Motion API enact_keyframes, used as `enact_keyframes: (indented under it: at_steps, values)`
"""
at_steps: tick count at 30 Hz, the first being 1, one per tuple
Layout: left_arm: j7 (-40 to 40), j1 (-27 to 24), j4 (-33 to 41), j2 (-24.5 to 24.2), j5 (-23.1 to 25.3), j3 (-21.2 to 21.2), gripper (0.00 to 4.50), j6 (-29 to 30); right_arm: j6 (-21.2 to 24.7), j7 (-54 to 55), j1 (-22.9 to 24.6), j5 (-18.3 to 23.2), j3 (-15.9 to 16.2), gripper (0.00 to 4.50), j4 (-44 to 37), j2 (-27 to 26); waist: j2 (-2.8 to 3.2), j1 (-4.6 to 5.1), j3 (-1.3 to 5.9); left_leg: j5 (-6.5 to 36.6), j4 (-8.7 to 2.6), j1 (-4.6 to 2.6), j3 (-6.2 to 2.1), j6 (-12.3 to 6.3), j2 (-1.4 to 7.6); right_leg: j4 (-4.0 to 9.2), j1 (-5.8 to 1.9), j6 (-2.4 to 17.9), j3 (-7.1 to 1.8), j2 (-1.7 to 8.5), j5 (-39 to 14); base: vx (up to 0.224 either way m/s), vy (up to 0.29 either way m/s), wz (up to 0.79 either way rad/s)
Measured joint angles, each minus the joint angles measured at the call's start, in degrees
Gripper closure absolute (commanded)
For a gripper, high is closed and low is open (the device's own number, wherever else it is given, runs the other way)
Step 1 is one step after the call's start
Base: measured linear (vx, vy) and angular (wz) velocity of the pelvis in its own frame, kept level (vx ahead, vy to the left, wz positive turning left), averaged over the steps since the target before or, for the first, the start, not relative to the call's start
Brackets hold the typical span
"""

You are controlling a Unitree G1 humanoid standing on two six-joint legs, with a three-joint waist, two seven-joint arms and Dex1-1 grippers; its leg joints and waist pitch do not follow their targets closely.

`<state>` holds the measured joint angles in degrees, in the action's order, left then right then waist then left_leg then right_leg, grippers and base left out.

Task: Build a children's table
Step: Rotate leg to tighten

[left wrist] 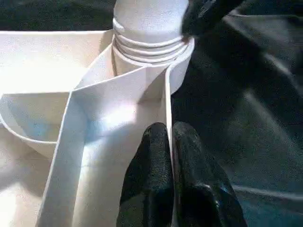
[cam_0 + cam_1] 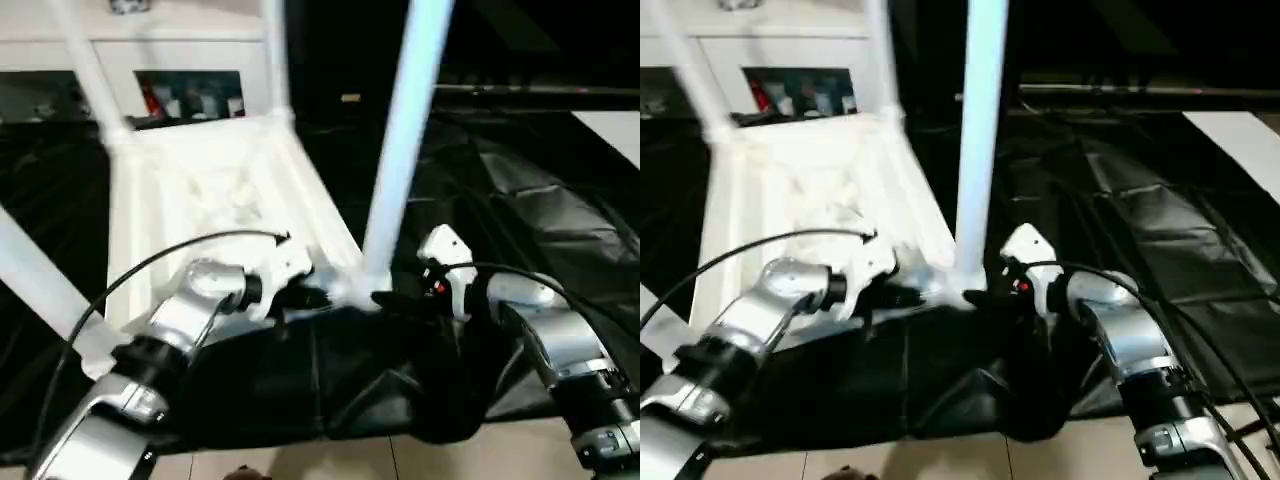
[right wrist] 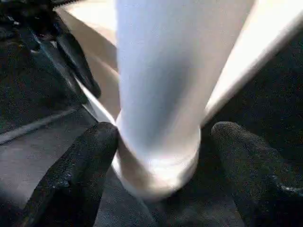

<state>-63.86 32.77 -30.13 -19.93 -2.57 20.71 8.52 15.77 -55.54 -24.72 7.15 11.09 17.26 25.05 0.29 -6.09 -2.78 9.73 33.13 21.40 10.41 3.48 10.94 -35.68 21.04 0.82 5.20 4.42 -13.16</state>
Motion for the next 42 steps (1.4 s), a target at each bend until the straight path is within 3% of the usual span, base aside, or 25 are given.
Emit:
enact_keyframes:
  at_steps: [4, 9, 11, 25, 30, 35, 40, 42]
  values:
    - [-2.67, -1.25, 2.42, -0.47, -0.03, 0.1, 4.5, 0.72, 0.93, -3.16, 0.21, 0.11, 1.76, 0.95, -1.74, 0.73, -0.04, -0.31, -0.02, 0.03, 0.0, 0.0, 0.1, -0.05, 0.02, 0.03, 0.01, -0.02, -0.05, 0.01, -0.01, 0.0, 0.0, 0.0]
    - [-3.31, -1.28, 2.44, -0.72, -0.04, -0.01, 4.5, 0.91, 1.05, -4.34, 0.24, -0.3, 2.65, 1.32, -1.29, 1.2, -0.09, -0.32, -0.05, 0.02, 0.0, -0.02, 0.1, -0.04, 0.03, 0.0, 0.02, -0.03, -0.05, 0.01, -0.02, 0.0, 0.0, 0.0]
    - [-3.4, -1.31, 2.61, -0.79, -0.04, -0.02, 4.5, 1.12, 1.01, -4.38, 0.21, -0.32, 2.66, 1.66, -1.25, 1.2, -0.11, -0.33, -0.06, 0.02, 0.0, -0.02, 0.11, -0.04, 0.03, 0.0, 0.02, -0.03, -0.05, 0.01, -0.02, 0.0, 0.0, 0.0]
    - [-3.33, -1.52, 2.92, -0.89, 0.09, -0.45, 4.5, 1.81, 0.89, -4.21, -0.42, -0.49, 2.67, 1.83, 0.22, 0.55, -0.3, -0.18, -0.05, 0.02, 0.02, -0.08, 0.12, -0.05, 0.04, -0.07, 0.02, -0.03, -0.06, 0.01, -0.02, 0.0, 0.0, 0.0]
    - [4.82, -0.39, 1.13, 2.32, 2.24, -1.93, 4.5, 4.18, 2.25, 7.08, -1.72, -0.13, -1.83, 1.83, 6.1, -5.94, -0.52, 1.07, 0.02, 0.01, 0.06, -0.34, 0.15, -0.02, 0.03, -0.22, -0.1, 0.02, -0.15, 0.01, 0.06, 0.0, 0.0, 0.0]
    - [18.59, 4.28, -5.21, 10.07, 3.75, -3.56, 4.5, 9.75, 4.32, 29.73, -2.54, -0.81, -8.72, 1.83, 9.28, -15.71, -0.38, 1.29, 0.12, -0.02, 0.04, -0.46, 0.15, 0.04, 0.03, -0.23, -0.12, -0.1, -0.18, 0.01, 0.1, 0.0, 0.0, 0.0]
    - [25.1, 6.17, -7.9, 13.95, 4.84, -3.59, 4.5, 10.89, 3.99, 40.26, -3.73, -2.85, -10.08, 1.83, 10.5, -20.36, -0.29, 1.1, 0.21, -0.02, -0.02, -0.45, 0.16, 0.04, 0.02, -0.22, -0.13, 0.02, -0.2, 0.01, 0.18, 0.0, 0.0, 0.0]
    - [25.5, 6.28, -8.07, 14.22, 5.3, -3.59, 4.5, 10.7, 3.78, 40.56, -4.11, -3.48, -10.01, 1.28, 10.93, -20.55, -0.3, 1.09, 0.22, -0.02, -0.03, -0.44, 0.16, 0.04, 0.02, -0.18, -0.13, 0.02, -0.2, 0.01, 0.18, 0.0, 0.0, 0.0]
